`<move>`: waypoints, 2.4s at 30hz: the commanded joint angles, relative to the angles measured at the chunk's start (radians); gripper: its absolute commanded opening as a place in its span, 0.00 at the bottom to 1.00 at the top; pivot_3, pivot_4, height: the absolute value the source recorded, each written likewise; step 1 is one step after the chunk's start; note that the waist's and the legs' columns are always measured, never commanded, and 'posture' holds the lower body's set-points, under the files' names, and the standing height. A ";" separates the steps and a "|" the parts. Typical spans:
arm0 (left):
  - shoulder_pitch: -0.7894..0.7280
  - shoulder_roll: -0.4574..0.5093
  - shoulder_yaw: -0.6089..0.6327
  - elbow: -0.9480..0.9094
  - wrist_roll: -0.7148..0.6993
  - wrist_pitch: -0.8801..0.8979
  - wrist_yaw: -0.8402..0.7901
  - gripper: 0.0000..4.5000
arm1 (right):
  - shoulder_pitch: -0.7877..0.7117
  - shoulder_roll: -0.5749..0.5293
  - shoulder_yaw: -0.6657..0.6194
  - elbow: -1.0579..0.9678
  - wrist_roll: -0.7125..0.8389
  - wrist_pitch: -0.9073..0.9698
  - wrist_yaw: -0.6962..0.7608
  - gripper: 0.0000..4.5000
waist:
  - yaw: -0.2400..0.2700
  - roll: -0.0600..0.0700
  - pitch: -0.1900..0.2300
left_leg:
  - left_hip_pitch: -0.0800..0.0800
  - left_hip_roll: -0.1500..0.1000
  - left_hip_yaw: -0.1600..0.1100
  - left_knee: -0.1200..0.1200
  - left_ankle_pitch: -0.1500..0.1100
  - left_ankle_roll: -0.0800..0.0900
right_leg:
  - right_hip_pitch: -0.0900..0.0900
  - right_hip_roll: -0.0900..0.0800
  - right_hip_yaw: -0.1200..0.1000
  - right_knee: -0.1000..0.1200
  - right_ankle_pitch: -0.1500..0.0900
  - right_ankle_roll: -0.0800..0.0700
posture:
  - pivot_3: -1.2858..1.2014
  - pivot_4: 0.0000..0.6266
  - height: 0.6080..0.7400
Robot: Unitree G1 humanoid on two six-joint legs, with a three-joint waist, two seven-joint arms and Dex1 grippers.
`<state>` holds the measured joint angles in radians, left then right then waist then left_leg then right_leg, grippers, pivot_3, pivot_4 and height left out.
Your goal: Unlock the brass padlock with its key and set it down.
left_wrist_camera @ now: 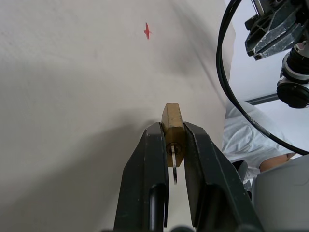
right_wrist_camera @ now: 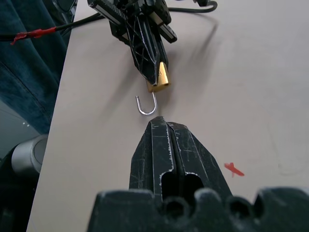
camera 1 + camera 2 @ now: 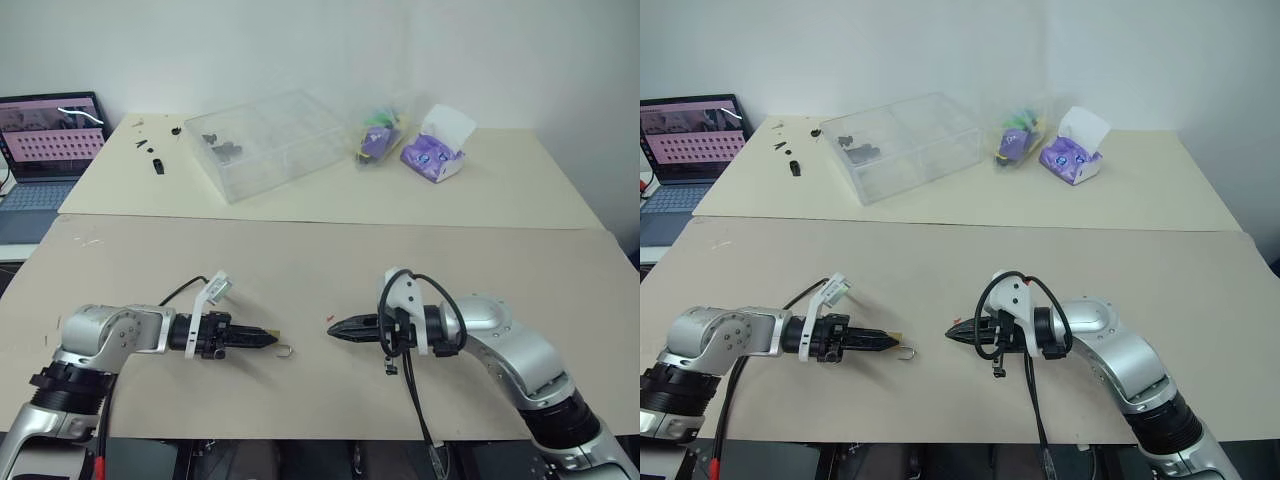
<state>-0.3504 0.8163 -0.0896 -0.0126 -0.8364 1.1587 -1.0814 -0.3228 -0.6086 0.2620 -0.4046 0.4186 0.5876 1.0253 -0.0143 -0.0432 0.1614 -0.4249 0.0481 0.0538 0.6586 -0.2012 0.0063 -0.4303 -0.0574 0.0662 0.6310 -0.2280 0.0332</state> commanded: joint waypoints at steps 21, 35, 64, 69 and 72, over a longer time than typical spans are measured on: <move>0.076 0.012 0.042 -0.007 0.236 -0.368 -0.009 0.99 | 0.007 0.015 -0.038 -0.008 0.020 -0.019 -0.009 0.00 | 0.002 0.000 0.000 | 0.003 0.001 0.000 0.000 0.000 0.000 | 0.003 0.000 0.000 0.001 0.000 -0.001 | 0.52 0.24 1.00; 0.175 -0.291 0.337 -0.102 0.278 -0.573 0.450 0.99 | 0.105 0.039 -0.186 -0.008 0.003 -0.025 -0.204 0.00 | 0.002 0.000 0.000 | 0.002 0.001 0.001 0.000 0.000 0.000 | 0.003 -0.001 0.000 0.000 0.005 0.007 | 0.52 0.24 1.00; 0.029 -0.469 0.481 0.220 0.649 -1.138 1.017 0.99 | 0.194 0.364 -0.448 0.142 -0.394 -0.190 -1.002 0.00 | -0.004 -0.001 -0.003 | 0.002 0.000 0.002 0.000 0.000 0.000 | 0.005 -0.001 0.001 -0.002 0.007 0.009 | 0.52 0.24 1.00; 0.048 -0.497 0.464 0.206 0.645 -1.129 1.015 0.99 | 0.188 0.364 -0.444 0.139 -0.394 -0.182 -1.001 0.00 | -0.004 -0.001 -0.003 | 0.002 -0.001 0.002 0.000 0.000 0.000 | 0.005 -0.001 0.002 -0.002 0.008 0.009 | 0.52 0.24 1.00; 0.049 -0.502 0.463 0.203 0.634 -1.125 1.009 0.99 | 0.188 0.363 -0.443 0.137 -0.393 -0.180 -0.999 0.00 | -0.004 -0.001 -0.003 | 0.002 -0.001 0.002 0.000 0.000 0.000 | 0.005 -0.001 0.002 -0.002 0.008 0.009 | 0.52 0.24 1.00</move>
<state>-0.2974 0.3096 0.3713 0.2231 -0.1942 0.0431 -0.0693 -0.1164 -0.2401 -0.1711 -0.2432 0.0238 0.4311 0.0212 -0.0181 -0.0438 0.1588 -0.4225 0.0476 0.0560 0.6589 -0.2012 0.0062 -0.4254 -0.0583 0.0677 0.6292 -0.2205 0.0424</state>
